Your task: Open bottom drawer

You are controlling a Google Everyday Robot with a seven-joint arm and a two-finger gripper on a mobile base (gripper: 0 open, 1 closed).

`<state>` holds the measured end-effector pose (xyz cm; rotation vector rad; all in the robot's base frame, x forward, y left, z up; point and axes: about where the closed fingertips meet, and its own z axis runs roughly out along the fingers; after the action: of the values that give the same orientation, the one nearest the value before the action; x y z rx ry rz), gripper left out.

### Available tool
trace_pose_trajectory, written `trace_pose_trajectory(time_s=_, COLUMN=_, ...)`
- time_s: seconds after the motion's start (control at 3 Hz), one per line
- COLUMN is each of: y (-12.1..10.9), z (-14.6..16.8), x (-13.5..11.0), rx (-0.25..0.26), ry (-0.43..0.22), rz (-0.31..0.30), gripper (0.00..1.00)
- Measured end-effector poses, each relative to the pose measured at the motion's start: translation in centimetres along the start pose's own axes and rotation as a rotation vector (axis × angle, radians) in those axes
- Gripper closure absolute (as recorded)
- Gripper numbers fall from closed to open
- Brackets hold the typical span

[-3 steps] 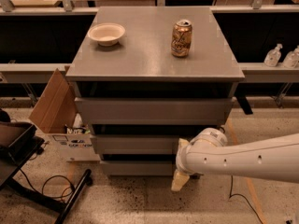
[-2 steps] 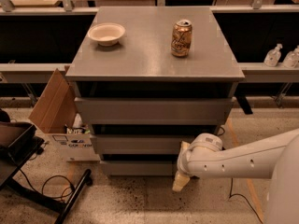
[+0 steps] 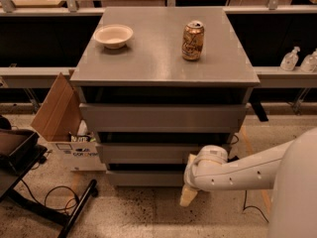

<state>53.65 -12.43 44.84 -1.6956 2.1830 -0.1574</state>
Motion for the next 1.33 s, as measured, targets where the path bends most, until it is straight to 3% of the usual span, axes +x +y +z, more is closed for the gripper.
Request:
trace_pose_trajectory(time_s=0.67, y=3.2, z=9.1, x=0.7, rx=-0.031, ry=0.02, rz=-0.062, gripper=0.0)
trace_pose_trajectory(time_s=1.33, y=5.6, z=19.5, x=1.5, rx=-0.077, ry=0.082, rz=-0.163, gripper=0.0)
